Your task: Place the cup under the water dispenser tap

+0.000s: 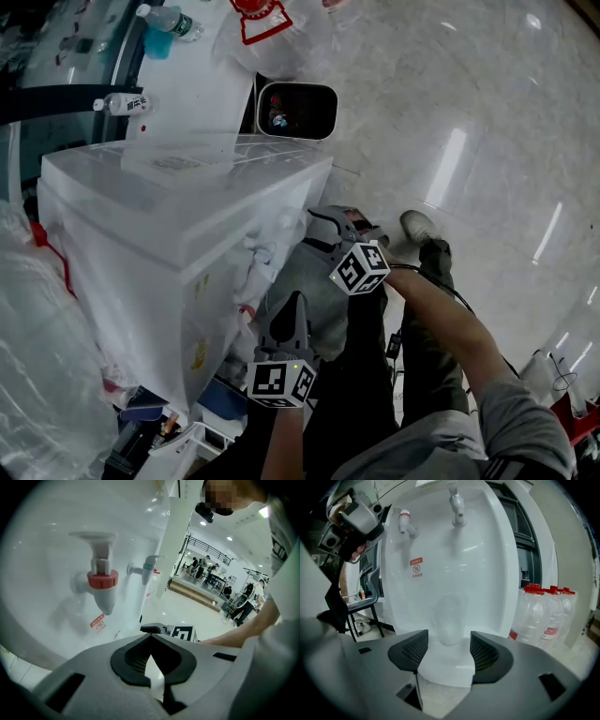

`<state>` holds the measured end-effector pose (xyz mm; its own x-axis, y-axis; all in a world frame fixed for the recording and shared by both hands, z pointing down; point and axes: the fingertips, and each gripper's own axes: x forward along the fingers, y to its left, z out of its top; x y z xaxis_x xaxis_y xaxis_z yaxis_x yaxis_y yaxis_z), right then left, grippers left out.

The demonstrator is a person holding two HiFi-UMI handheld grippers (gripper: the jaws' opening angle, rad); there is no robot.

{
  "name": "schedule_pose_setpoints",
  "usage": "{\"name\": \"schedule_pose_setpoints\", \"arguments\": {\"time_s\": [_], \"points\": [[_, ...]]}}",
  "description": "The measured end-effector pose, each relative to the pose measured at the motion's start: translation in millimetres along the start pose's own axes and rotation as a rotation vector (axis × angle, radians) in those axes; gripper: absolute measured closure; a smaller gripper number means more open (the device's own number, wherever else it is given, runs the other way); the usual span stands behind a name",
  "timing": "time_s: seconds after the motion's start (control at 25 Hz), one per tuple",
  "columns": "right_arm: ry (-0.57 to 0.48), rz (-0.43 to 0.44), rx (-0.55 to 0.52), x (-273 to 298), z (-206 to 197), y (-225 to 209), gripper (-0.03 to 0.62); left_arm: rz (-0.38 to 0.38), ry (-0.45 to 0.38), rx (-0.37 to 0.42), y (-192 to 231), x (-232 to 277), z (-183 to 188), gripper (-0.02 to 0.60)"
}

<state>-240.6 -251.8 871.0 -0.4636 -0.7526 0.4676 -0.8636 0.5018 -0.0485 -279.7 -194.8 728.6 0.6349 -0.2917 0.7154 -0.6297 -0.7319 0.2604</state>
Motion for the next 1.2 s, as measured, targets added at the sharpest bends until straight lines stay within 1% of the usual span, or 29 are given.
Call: {"name": "schedule_pose_setpoints", "arguments": {"time_s": [0.16,0.36,0.6,0.76,0.96,1.2], "points": [[0.026,0.007,0.048,-30,3,-4,0.333,0.011,-0.005,-0.007,-5,-6,9,0.574],[0.032,-0.020,0.070,-84,24,-19,0.400,0.016,-0.035,-0.032,-24,-16,29,0.574],[0.007,-0.068,0.076,-145,63,-42,0.452,0.002,-0.083,-0.015,-56,-32,60,0.574],[-0.028,-0.093,0.103,-175,91,-42,0.476,-0.002,-0.114,-0.002,-71,-47,77,0.574],[-0.071,-0.104,0.123,-212,136,-42,0.509,-0.006,-0.160,0.014,-96,-64,107,0.574],[-0.164,-0.104,0.188,-269,213,-47,0.557,0.001,-0.247,0.052,-131,-100,162,0.574]]}}
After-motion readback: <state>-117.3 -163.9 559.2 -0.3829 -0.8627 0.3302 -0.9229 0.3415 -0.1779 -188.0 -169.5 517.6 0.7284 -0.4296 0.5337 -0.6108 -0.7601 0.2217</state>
